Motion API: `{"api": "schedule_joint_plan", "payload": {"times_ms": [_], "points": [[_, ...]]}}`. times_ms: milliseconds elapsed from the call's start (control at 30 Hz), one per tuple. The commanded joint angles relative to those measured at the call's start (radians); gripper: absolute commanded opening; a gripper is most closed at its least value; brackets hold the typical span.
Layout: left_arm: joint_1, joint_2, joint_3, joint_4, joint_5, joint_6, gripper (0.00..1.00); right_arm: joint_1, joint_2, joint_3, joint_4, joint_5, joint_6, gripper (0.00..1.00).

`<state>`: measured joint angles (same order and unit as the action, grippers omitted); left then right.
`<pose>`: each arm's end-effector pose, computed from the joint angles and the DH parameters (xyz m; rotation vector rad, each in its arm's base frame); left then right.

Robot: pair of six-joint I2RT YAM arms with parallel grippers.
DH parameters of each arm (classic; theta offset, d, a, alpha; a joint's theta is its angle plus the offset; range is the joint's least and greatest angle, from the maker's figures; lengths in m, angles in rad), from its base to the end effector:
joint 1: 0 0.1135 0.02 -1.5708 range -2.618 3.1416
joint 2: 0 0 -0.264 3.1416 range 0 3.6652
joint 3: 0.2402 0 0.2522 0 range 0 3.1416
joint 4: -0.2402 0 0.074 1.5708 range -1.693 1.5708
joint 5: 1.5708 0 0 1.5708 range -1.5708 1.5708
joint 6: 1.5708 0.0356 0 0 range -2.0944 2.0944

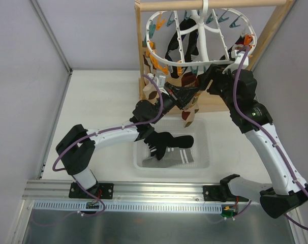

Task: Clip the socks to the hanger
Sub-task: Clamp the sock onto the hanger.

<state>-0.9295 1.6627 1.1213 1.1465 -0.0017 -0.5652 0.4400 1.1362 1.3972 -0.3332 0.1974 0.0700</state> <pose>0.2245 -0.3006 0.3639 0.1894 1.0377 -1.3670 0.2189 0.0953 0.4663 -0.1531 1.6393 0.2276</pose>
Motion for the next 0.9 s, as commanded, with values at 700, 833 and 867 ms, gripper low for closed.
{"api": "schedule_joint_plan", "payload": {"times_ms": [700,833,867], "points": [[0.024,-0.08,-0.028,0.058,0.009,0.016,0.0,-0.004,-0.202,0.099,-0.15,0.034,-0.056,1.0],[0.032,-0.101,-0.034,0.033,0.025,0.024,0.02,-0.004,-0.263,0.045,-0.165,0.057,-0.055,1.0],[0.031,-0.106,-0.034,0.024,0.031,0.03,0.05,-0.003,-0.277,0.031,-0.171,0.063,-0.058,1.0]]}}
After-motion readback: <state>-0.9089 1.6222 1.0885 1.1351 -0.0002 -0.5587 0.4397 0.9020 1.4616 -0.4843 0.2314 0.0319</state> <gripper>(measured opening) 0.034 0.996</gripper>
